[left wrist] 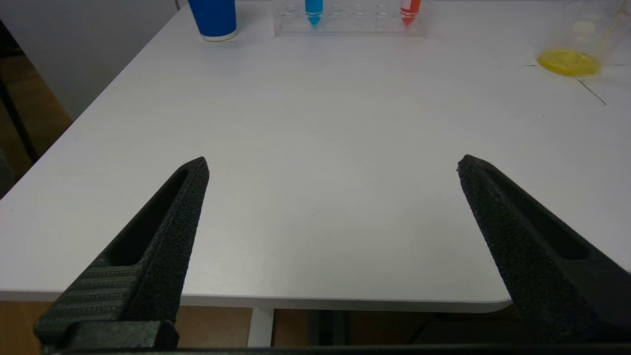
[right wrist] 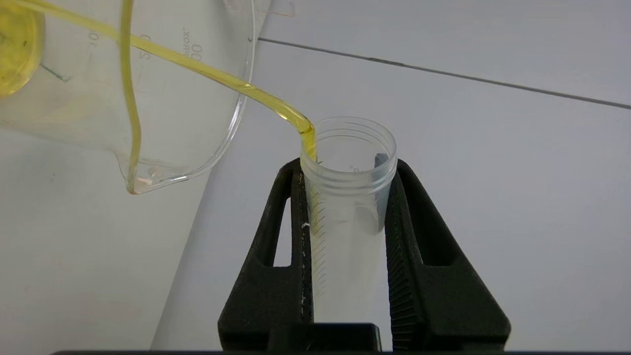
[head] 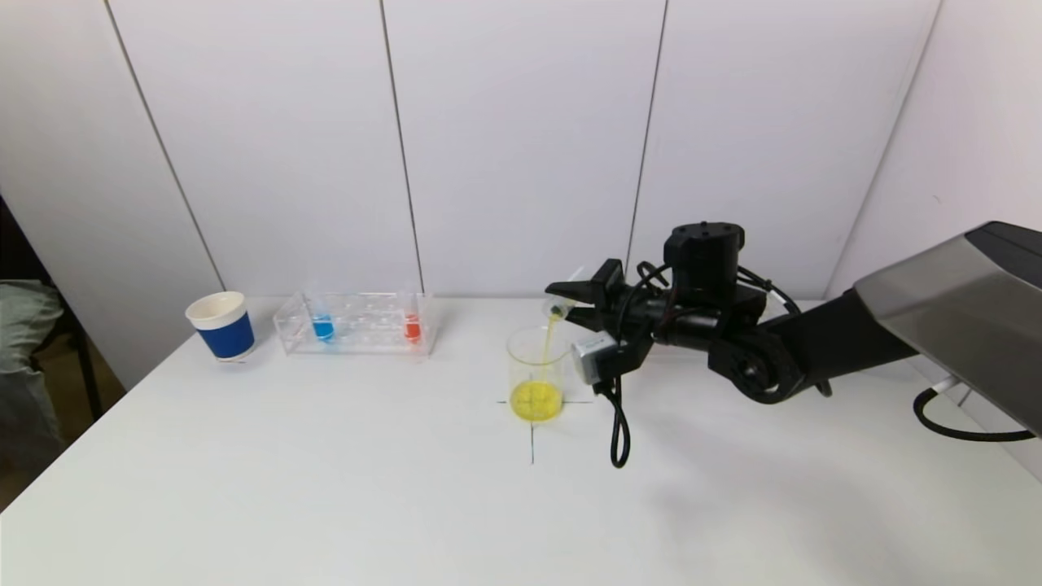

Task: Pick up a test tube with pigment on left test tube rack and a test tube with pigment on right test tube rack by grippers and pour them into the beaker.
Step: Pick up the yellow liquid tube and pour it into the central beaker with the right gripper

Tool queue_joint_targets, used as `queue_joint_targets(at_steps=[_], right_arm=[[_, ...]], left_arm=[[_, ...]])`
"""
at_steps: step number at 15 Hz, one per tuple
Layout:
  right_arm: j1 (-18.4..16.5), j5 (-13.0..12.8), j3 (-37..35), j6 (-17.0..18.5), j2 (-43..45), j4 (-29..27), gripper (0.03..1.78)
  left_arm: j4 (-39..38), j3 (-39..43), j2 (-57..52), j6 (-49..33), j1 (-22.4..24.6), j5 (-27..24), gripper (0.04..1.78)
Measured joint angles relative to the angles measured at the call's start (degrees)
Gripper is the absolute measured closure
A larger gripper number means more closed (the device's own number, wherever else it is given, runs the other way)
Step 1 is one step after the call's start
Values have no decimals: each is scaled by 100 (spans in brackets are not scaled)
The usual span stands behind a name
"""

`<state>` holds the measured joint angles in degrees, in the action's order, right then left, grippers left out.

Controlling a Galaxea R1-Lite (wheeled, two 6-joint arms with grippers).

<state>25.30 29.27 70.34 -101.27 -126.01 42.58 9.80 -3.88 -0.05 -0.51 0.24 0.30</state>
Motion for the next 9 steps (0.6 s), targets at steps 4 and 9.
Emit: queue_joint_targets(at_steps=[4, 9], right_arm=[[113, -221, 52, -249, 71, -323, 133], [185, -358, 90, -592, 149, -621, 133]], left_arm=[[0, 0, 0, 2, 0, 2, 6], [0, 0, 0, -1, -2, 2, 6]])
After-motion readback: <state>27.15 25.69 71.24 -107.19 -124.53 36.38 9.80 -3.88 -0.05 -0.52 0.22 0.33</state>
